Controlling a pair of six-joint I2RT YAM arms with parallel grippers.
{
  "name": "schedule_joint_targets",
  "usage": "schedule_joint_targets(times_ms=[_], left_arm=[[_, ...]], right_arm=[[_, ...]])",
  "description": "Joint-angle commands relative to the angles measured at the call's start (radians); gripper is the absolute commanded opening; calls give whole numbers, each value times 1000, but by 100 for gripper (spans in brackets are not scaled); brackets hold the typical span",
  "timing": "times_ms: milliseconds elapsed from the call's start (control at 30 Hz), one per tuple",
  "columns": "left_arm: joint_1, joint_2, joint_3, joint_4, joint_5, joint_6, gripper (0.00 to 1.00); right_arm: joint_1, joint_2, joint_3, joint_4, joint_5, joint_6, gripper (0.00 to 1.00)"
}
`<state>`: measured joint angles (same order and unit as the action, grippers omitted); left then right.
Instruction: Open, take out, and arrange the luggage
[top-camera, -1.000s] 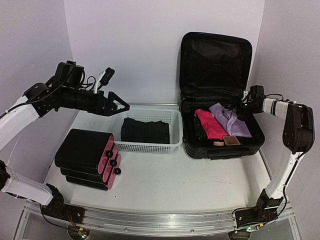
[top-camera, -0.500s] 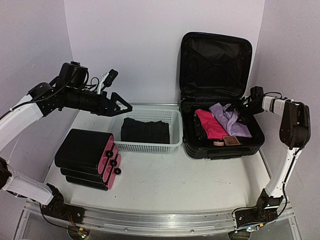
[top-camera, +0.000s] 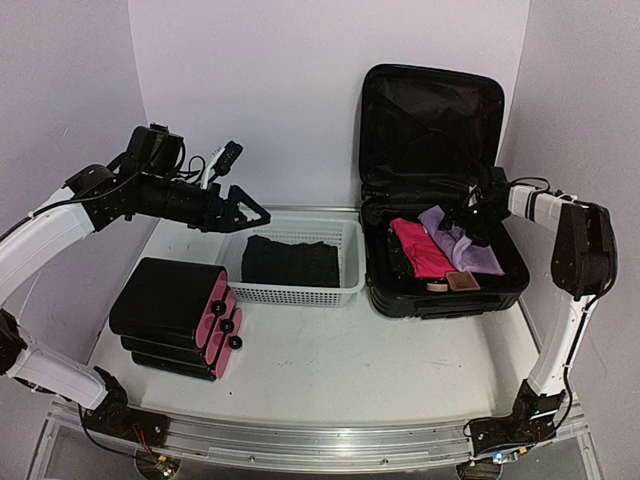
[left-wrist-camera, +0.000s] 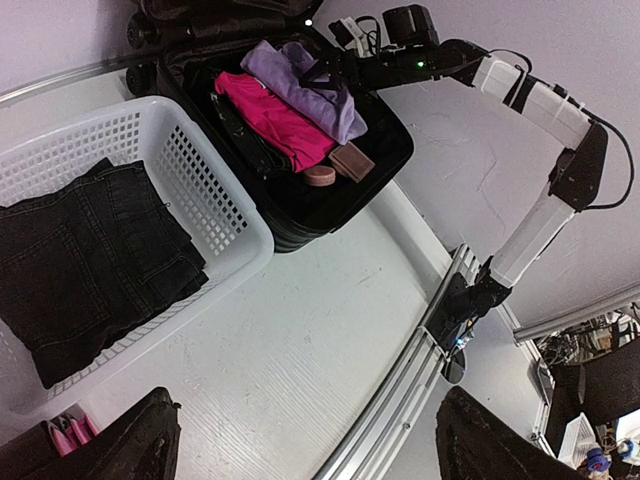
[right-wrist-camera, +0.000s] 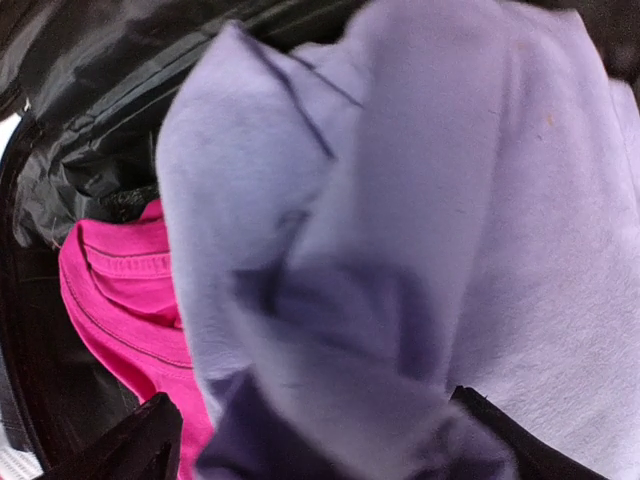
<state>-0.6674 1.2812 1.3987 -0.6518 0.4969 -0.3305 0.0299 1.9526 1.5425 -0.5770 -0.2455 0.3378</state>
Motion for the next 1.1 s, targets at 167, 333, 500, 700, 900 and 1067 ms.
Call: schedule_joint_targets(times_ms=[167, 333, 500, 700, 900, 1067], left_arm=[[5, -20, 22, 55, 16, -8, 89], [4, -11, 28, 59, 26, -8, 89], [5, -11, 25, 61, 32, -12, 89], [4, -19, 19, 62, 28, -13, 89], [5, -25, 13, 64, 30, -12, 89], [5, -26, 10, 65, 29, -11, 89]], right_arm=[[32, -27, 52, -29, 152, -96, 95], [33, -24, 50, -34, 182, -90, 81], [27, -39, 38, -1, 206, -29, 77], [-13, -65, -9, 77, 140, 109, 81], [-22, -58, -15, 89, 112, 147, 82], [-53, -53, -21, 92, 86, 155, 84]])
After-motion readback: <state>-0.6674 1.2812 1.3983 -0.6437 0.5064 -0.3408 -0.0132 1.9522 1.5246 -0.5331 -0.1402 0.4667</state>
